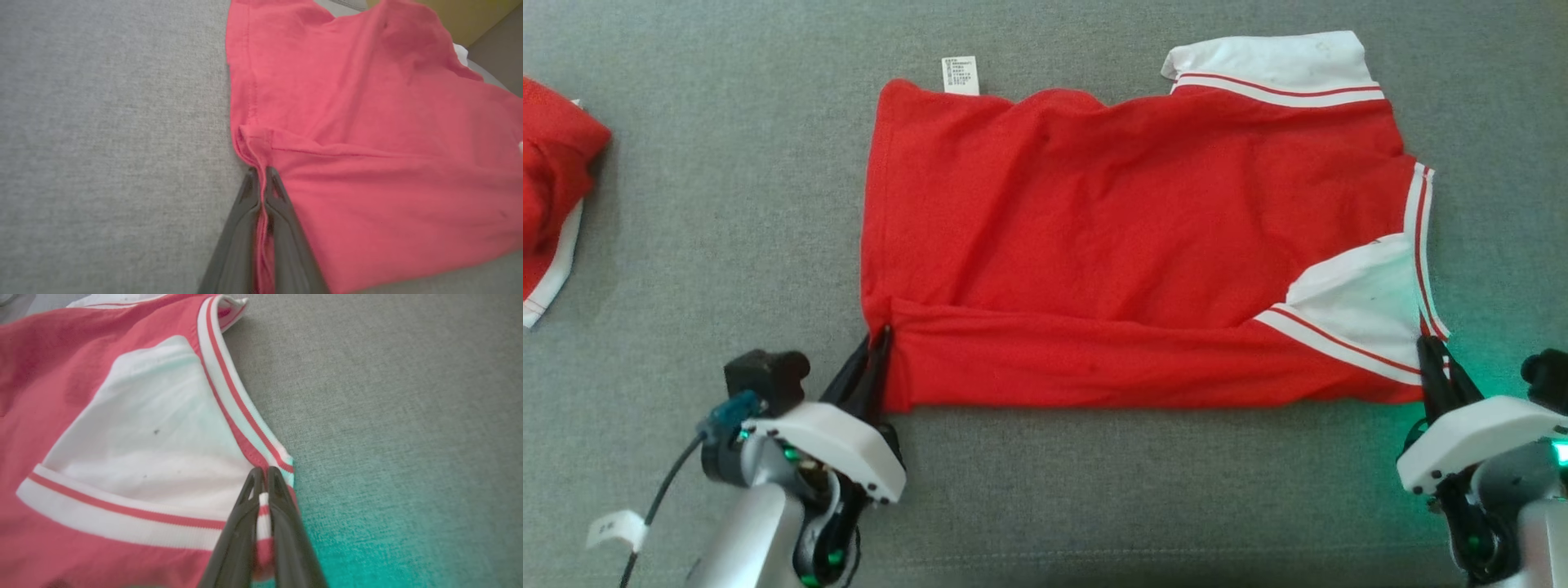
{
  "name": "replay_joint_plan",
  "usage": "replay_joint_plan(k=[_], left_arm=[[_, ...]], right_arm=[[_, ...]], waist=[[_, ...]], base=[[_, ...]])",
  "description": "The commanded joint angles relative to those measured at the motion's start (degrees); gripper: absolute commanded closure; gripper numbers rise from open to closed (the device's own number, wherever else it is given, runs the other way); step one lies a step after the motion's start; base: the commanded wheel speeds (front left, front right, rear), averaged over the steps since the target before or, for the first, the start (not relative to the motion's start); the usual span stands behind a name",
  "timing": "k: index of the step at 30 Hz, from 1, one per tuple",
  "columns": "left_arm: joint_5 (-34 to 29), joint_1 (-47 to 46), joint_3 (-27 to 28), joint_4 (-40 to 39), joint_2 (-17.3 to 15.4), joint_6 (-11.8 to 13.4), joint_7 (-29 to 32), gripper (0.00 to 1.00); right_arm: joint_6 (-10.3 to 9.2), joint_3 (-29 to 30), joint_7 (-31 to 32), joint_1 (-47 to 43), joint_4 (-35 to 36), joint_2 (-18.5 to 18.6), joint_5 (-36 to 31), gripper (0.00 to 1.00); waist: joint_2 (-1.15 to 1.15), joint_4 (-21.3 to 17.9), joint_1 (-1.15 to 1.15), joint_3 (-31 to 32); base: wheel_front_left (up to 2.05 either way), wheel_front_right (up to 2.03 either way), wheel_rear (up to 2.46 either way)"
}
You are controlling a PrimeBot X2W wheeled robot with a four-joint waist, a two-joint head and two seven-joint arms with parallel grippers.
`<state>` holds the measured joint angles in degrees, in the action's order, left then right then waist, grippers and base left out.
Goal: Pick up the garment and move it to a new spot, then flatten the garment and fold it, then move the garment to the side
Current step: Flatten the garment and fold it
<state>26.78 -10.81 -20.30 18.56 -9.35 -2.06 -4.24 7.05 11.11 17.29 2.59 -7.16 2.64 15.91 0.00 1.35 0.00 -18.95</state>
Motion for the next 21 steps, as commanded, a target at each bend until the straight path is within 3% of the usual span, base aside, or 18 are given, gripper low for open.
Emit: replay_joint_plan(k=[1, 13, 21], left_arm=[[-0.44, 0.98, 1.17, -1.89, -0.91, 0.38, -0.33, 1.00], [1.05, 8.08, 3.64, -12.75, -4.17, 4.68, 3.87, 1.00], [2.78, 13.40, 4.07, -15.77, -4.13, 7.03, 6.32, 1.00]], right_arm=[[0.44, -1.75, 0.39, -1.07, 1.96, 0.24, 0.82, 1.00], [0.44, -0.47, 1.63, -8.71, 9.05, 0.24, 5.41, 1.00], [0.44, 0.09, 2.21, -13.65, 9.97, 0.24, 8.33, 1.00]], waist=[[0.00, 0.15, 0.00, 0.26], [0.00, 1.82, 0.00, 2.98], [0.00, 2.03, 0.00, 5.14]], base=[[0.00, 0.00, 0.00], [0.00, 0.00, 0.00], [0.00, 0.00, 0.00]])
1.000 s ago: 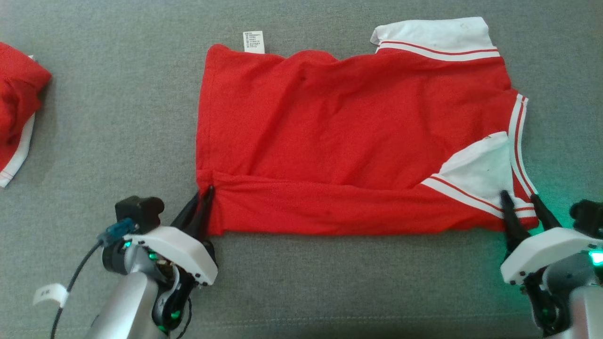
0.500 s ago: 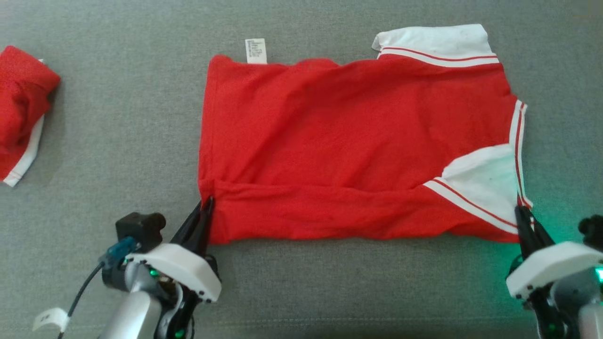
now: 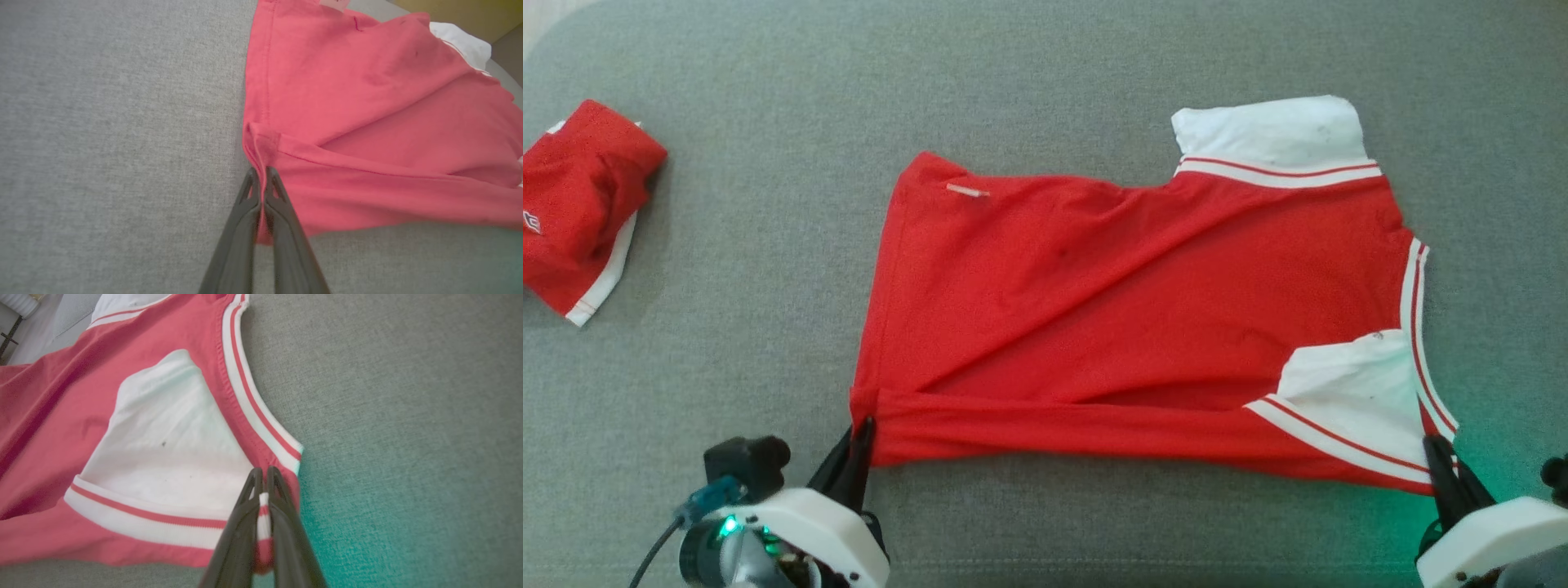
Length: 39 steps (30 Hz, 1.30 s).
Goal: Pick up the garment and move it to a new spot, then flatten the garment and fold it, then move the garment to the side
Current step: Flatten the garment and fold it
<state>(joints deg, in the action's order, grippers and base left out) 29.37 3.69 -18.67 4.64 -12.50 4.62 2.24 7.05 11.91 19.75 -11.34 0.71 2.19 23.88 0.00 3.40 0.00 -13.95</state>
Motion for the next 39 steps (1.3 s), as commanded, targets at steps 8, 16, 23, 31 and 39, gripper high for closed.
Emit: replay_joint_plan(k=[8, 16, 23, 31, 39], left_arm=[[1.09, -0.47, 1.75, -1.36, -0.78, -0.15, 0.20, 0.00], [-1.58, -2.91, 2.35, -2.67, 0.04, 0.52, -6.99, 0.00], [-7.35, -5.17, 2.61, -4.96, 0.03, 3.44, -14.19, 0.00], [-10.04, -5.24, 2.32, -5.85, -0.62, 5.03, -15.37, 0.00], [-9.16, -8.44, 0.64, -3.28, -0.67, 3.02, -12.73, 0.00]], right_arm=[[0.44, -1.76, -3.25, -0.05, 1.53, 0.69, 0.67, 0.00], [0.44, -5.29, -13.97, 3.92, 9.04, 0.69, -6.69, 0.00], [0.44, -10.83, -20.67, 5.86, 15.53, 0.69, -13.46, 0.00], [0.44, -12.78, -20.71, 5.30, 15.74, 0.69, -14.17, 0.00], [0.44, -12.63, -20.96, 5.82, 15.01, 0.69, -13.08, 0.00]], waist=[[0.00, -0.61, 0.00, 1.53], [0.00, -0.89, 0.00, 2.74], [0.00, -1.27, 0.00, 4.33], [0.00, -1.30, 0.00, 4.95], [0.00, -0.96, 0.00, 3.48]], base=[[0.00, 0.00, 0.00], [0.00, 0.00, 0.00], [0.00, 0.00, 0.00], [0.00, 0.00, 0.00], [0.00, 0.00, 0.00]])
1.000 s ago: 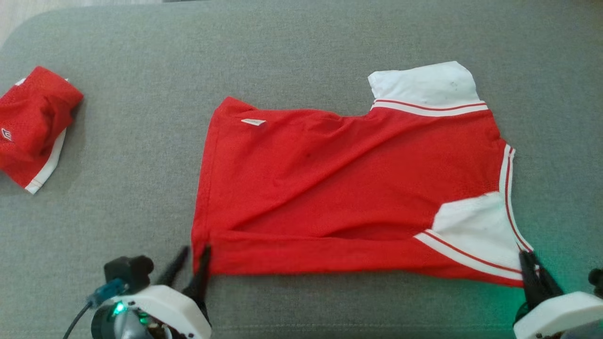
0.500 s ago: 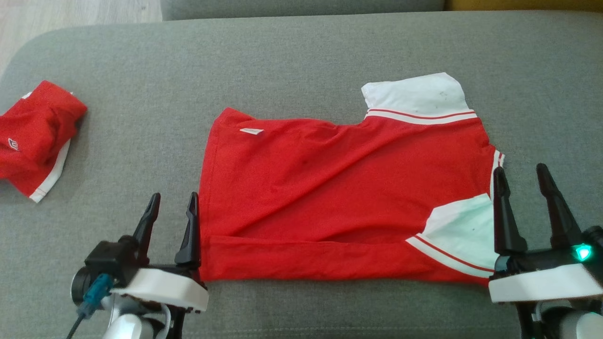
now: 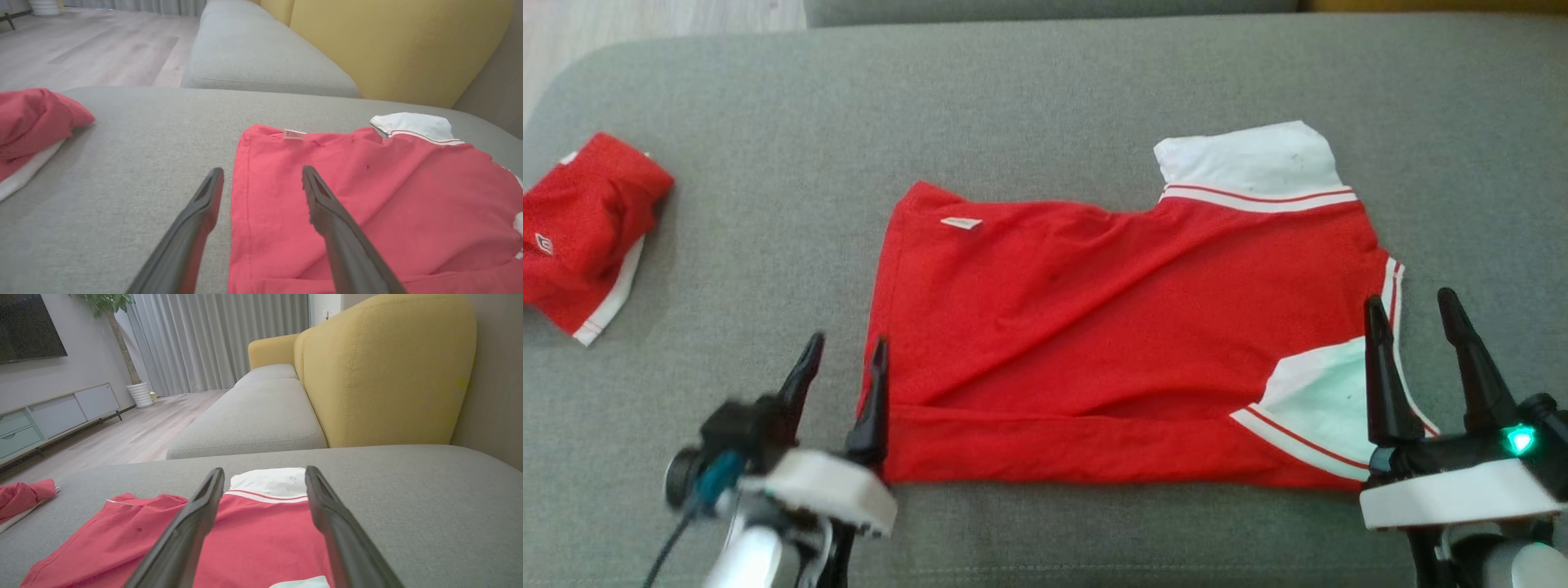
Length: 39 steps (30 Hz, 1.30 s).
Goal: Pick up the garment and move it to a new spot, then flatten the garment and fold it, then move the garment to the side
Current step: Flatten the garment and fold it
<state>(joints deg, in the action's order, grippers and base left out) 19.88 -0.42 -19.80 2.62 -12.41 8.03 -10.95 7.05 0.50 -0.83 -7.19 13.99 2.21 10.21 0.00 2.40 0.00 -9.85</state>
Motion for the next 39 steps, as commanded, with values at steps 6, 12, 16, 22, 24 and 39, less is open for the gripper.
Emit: replay_joint_plan(k=[6, 12, 16, 22, 24, 39], left_arm=[[2.70, -16.94, 0.09, 6.56, 0.85, -4.99, 5.66, 0.00], [6.85, -29.83, 1.31, 22.53, 2.97, -8.81, 9.22, 0.00], [8.63, -36.26, 2.37, 34.29, 3.46, -10.12, 10.63, 0.00], [9.57, -41.83, 2.48, 46.05, 4.04, -11.97, 9.66, 0.56], [9.57, -42.71, 1.95, 48.37, 4.43, -12.64, 9.06, 1.00], [9.15, -49.82, -1.02, 56.02, 6.86, -14.59, 2.32, 1.00]], right_arm=[[0.44, -2.09, -0.35, 3.80, 1.47, 0.66, 1.29, 0.00], [0.44, -3.45, -0.88, 6.52, 0.12, 0.66, 1.87, 0.00], [0.44, -4.11, -1.48, 8.10, -1.28, 0.66, 2.67, 0.00], [0.44, -4.06, -2.41, 8.64, -3.24, 0.66, 3.59, 0.00], [0.44, -3.51, -2.48, 8.47, -4.08, 0.66, 4.37, 0.00], [0.44, -0.85, 1.91, 25.35, -16.62, 3.44, 3.67, 0.00]], waist=[[0.00, -0.64, 0.00, -4.40], [0.00, -2.43, 0.00, -7.40], [0.00, -3.75, 0.00, -8.64], [0.00, -4.82, 0.00, -9.36], [0.00, -4.77, 0.00, -9.38], [0.00, -2.16, 0.00, -11.82]], base=[[0.00, 0.00, 0.00], [0.00, 0.00, 0.00], [0.00, 0.00, 0.00], [0.00, 0.00, 0.00], [0.00, 0.00, 0.00], [0.00, 0.00, 0.00]])
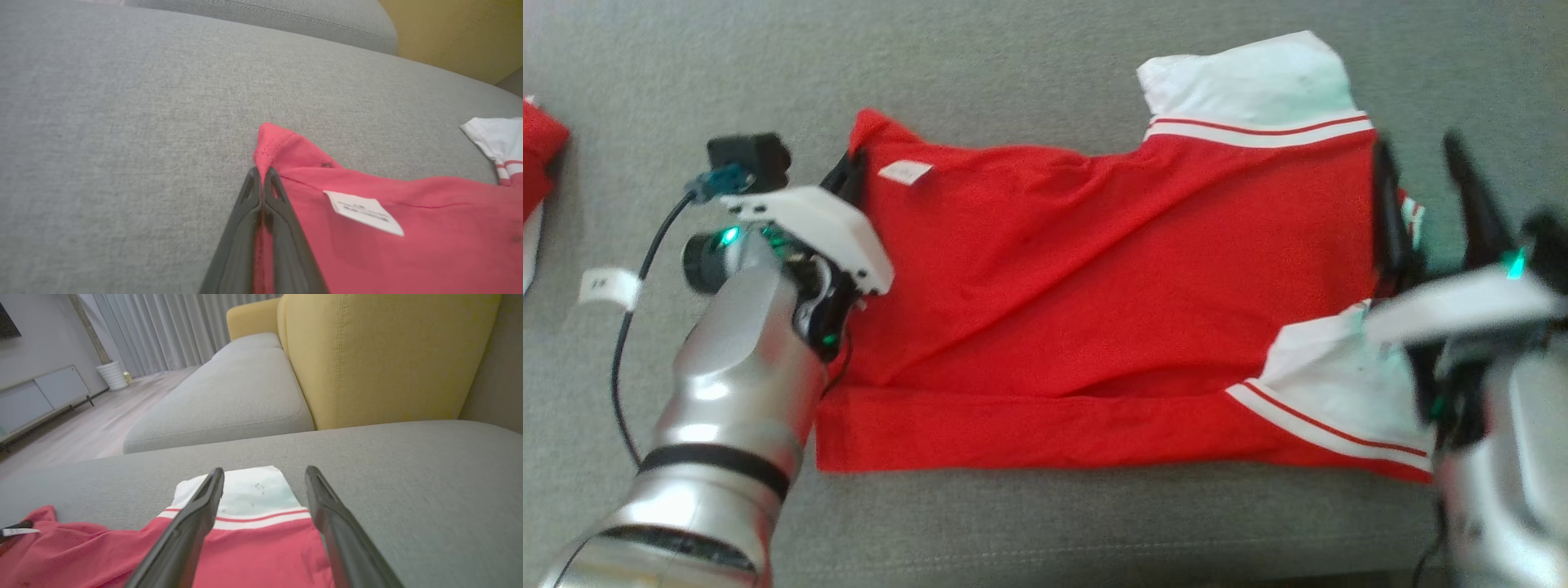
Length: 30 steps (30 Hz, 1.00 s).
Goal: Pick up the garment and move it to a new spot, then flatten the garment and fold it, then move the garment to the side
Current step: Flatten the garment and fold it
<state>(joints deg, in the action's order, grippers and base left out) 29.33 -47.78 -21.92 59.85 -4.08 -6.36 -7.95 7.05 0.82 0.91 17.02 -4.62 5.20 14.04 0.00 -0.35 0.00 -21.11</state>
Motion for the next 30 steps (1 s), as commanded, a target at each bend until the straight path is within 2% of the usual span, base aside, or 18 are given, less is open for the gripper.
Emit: replay_joint_plan(k=[1, 11, 18, 23, 24, 25, 26, 30], left_arm=[[-0.28, -3.11, 0.75, -1.03, -1.09, -0.29, -0.87, 1.00], [1.83, -8.40, -3.81, -0.55, 1.13, -0.89, -2.91, 1.00], [7.43, -8.55, -9.61, -2.82, 1.19, -1.02, -3.37, 1.00], [9.59, -8.45, -11.64, -2.38, 1.19, -0.84, -3.97, 1.00], [10.05, -8.43, -12.00, -2.13, 1.19, -0.81, -4.09, 1.00], [10.43, -8.44, -12.29, -1.83, 1.19, -0.79, -4.25, 1.00], [10.75, -8.48, -12.55, -1.49, 1.19, -0.74, -4.41, 1.00], [11.77, -8.73, -13.19, -0.09, 1.20, -0.68, -4.95, 1.00]], right_arm=[[0.44, -1.00, 0.85, 3.71, -0.30, 1.38, -0.21, 0.00], [0.44, -3.67, 8.09, 28.03, -27.43, 8.22, 0.43, 0.00], [0.44, -6.89, 14.33, 35.81, -42.42, 9.62, 0.28, 0.00], [0.44, -8.71, 16.56, 37.49, -46.45, 9.46, 2.07, 0.00], [0.44, -9.51, 17.39, 37.57, -47.06, 9.47, 2.80, 0.06], [0.44, -10.31, 18.16, 37.59, -47.44, 9.53, 3.61, 0.69], [0.44, -10.97, 18.48, 37.63, -47.48, 9.72, 4.41, 1.00], [0.44, -12.98, 19.16, 37.25, -46.77, 10.85, 7.29, 1.00]], waist=[[0.00, 1.23, 0.00, -1.10], [0.00, 6.77, 0.00, -5.40], [0.00, 8.19, 0.00, -6.41], [0.00, 8.35, 0.00, -6.35], [0.00, 8.33, 0.00, -6.27], [0.00, 8.30, 0.00, -6.16], [0.00, 8.25, 0.00, -6.05], [0.00, 7.93, 0.00, -5.40]], base=[[0.00, 0.00, 0.00], [0.00, 0.00, 0.00], [0.00, 0.00, 0.00], [0.00, 0.00, 0.00], [0.00, 0.00, 0.00], [0.00, 0.00, 0.00], [0.00, 0.00, 0.00], [0.00, 0.00, 0.00]])
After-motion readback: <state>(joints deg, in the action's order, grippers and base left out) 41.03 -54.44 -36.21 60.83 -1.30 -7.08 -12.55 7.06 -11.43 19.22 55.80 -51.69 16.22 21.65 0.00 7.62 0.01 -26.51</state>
